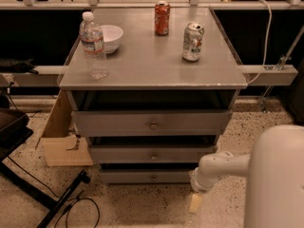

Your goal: Open bottom drawer

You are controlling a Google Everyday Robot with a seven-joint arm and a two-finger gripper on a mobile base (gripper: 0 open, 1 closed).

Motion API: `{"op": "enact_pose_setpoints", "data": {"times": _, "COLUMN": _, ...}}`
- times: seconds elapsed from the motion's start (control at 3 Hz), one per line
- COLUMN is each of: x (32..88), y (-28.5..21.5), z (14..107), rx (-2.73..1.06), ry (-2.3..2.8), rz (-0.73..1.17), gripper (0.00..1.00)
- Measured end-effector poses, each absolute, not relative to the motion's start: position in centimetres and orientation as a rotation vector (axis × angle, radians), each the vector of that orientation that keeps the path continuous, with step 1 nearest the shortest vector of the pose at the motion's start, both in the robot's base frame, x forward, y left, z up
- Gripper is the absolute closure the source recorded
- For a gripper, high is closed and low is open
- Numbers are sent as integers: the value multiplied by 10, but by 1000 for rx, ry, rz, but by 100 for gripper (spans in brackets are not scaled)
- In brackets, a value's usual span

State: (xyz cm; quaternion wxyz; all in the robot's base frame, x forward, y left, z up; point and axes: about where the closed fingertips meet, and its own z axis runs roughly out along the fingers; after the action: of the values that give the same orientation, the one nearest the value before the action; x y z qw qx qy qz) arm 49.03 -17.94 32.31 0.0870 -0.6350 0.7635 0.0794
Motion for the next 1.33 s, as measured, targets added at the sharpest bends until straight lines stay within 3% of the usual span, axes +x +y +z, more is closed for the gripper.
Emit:
{"op": "enact_pose_setpoints", "data": {"times": 0.67, "x": 531, "y": -177, "z": 245, "rx": -2030, "ry": 2141, "rz": 24, "gripper": 0}}
{"op": "enact_pose_setpoints", "data": {"times": 1.33, "x": 576, "y": -165, "z": 197, "rx": -2002, "ry": 2109, "rz": -19, "gripper": 0}}
